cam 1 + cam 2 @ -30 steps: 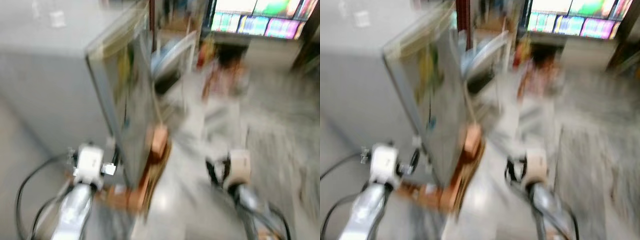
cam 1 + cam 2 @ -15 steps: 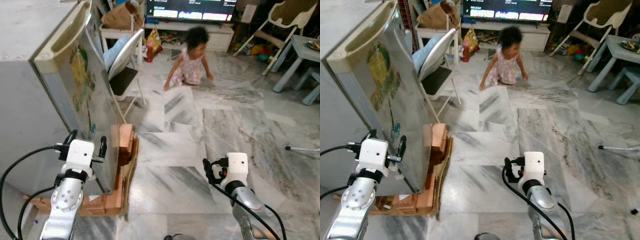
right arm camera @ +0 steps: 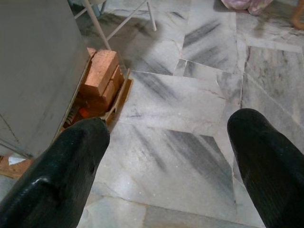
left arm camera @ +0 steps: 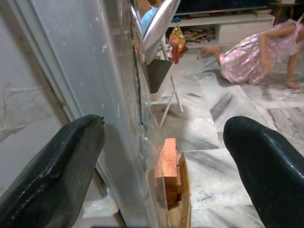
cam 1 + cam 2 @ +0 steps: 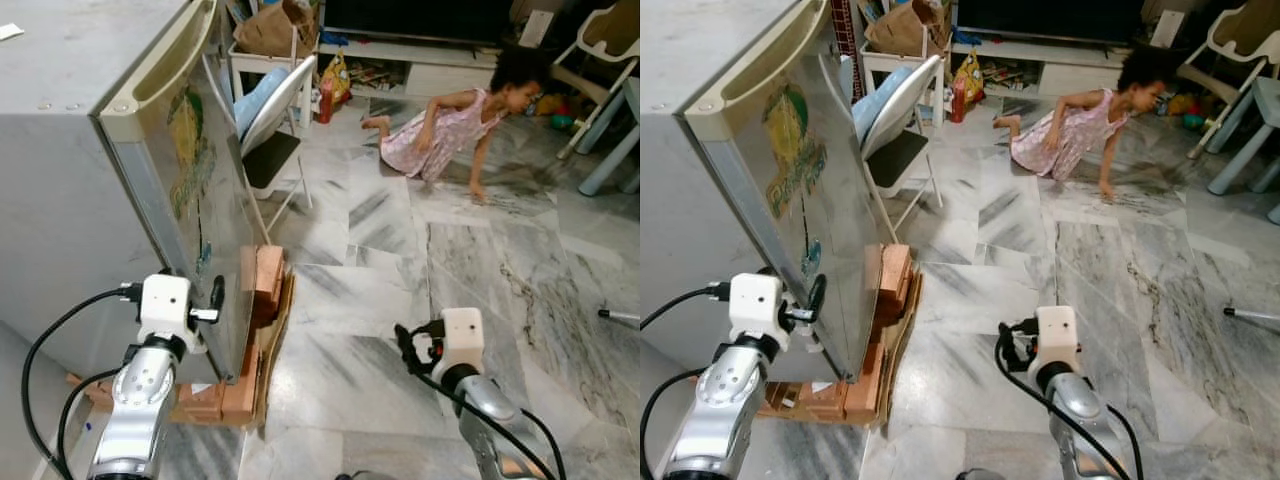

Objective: Restocking fridge

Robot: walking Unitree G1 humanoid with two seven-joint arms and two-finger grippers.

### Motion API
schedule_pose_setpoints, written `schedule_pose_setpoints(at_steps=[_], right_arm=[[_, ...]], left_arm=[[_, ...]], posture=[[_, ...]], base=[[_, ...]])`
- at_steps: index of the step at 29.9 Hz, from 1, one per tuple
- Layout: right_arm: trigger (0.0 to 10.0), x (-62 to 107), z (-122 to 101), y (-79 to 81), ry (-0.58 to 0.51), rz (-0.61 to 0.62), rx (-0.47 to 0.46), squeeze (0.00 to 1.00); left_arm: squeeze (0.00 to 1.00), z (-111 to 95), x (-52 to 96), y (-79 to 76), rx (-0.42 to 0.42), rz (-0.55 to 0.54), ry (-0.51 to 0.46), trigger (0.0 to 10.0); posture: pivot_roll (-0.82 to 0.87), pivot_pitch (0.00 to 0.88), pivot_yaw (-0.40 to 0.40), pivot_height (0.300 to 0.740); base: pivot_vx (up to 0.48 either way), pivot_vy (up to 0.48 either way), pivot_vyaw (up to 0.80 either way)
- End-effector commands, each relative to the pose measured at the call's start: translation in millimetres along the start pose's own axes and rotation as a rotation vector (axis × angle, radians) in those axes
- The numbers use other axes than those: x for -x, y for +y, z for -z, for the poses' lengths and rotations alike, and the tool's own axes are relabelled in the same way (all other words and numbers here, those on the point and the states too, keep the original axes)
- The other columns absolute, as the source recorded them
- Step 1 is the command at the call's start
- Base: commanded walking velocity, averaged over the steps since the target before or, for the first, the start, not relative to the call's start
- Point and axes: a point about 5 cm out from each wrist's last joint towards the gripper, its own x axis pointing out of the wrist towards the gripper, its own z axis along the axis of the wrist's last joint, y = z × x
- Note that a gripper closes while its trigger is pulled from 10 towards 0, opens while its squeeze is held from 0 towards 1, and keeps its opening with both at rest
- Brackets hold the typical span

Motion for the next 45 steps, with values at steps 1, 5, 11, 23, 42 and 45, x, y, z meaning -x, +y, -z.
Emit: schedule_pose_setpoints(at_steps=[1, 5, 11, 23, 42, 45], right_arm=[[10.0, 0.2, 0.8, -2.5, 0.012, 0.007, 0.005, 0.00], [10.0, 0.1, 0.7, -2.6, 0.012, 0.006, 0.006, 0.00], [10.0, 0.2, 0.3, -2.3, 0.017, 0.001, 0.006, 0.00], [10.0, -2.9, -0.8, -1.5, 0.024, -0.011, 0.018, 0.00], [10.0, 2.6, 21.1, -5.1, 0.184, -0.075, 0.091, 0.00], [10.0, 2.5, 24.0, -3.8, 0.208, -0.102, 0.098, 0.00]], left_arm=[[0.00, 6.9, -4.5, 6.3, 0.001, -0.024, 0.046, 10.0], [0.00, 6.1, -9.3, 12.0, 0.012, -0.054, 0.046, 10.0], [0.00, 10.8, -10.0, 20.2, 0.030, -0.091, 0.079, 10.0], [0.00, 0.7, -33.6, 5.7, 0.019, -0.003, 0.050, 10.0], [0.00, -59.7, -61.6, -85.4, -0.035, 0.439, -0.133, 10.0], [0.00, -81.6, -20.3, -169.5, -0.046, 0.919, -0.243, 10.0]], posture=[[0.03, 0.029, -0.030, 0.740], [0.03, 0.026, -0.030, 0.740], [0.03, 0.029, -0.030, 0.740], [0.02, 0.021, -0.037, 0.740], [0.02, 0.009, -0.034, 0.740], [0.02, 0.005, -0.036, 0.740]], base=[[0.000, 0.000, 0.00], [0.000, 0.000, 0.00], [0.000, 0.000, 0.00], [0.000, 0.000, 0.00], [0.000, 0.000, 0.00], [0.000, 0.000, 0.00]])
